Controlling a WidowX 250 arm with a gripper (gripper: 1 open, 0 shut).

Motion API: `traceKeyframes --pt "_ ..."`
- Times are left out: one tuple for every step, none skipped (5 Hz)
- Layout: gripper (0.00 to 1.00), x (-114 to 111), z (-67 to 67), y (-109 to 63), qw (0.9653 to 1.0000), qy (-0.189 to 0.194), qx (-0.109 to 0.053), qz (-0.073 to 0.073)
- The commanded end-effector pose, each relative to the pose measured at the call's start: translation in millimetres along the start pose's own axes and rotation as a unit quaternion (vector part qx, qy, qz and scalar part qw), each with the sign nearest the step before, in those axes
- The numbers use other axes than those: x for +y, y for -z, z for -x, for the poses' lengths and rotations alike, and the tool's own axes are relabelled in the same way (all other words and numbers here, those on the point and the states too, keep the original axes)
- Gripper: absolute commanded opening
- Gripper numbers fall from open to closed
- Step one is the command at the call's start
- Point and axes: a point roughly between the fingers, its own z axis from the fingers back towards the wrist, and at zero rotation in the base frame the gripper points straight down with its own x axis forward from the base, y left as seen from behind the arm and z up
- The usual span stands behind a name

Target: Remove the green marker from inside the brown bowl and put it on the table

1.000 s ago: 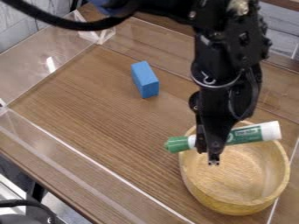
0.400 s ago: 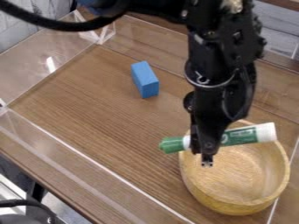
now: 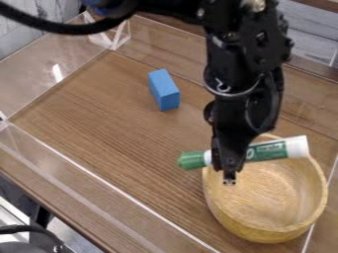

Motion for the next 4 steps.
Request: traceKeyframes --pt "0.0 8.0 -2.9 -10.3 0.9996 -0.001 -0.02 -0.018" --pt "0.0 9.4 -1.6 -10.8 0.9995 0.002 -0.023 -0.019" --pt "0.0 11.4 0.7 -11.7 0.9994 0.005 -0.026 -0.021" --pt "0.0 14.1 4.0 -10.7 0.9993 0.011 -0.029 -0.022"
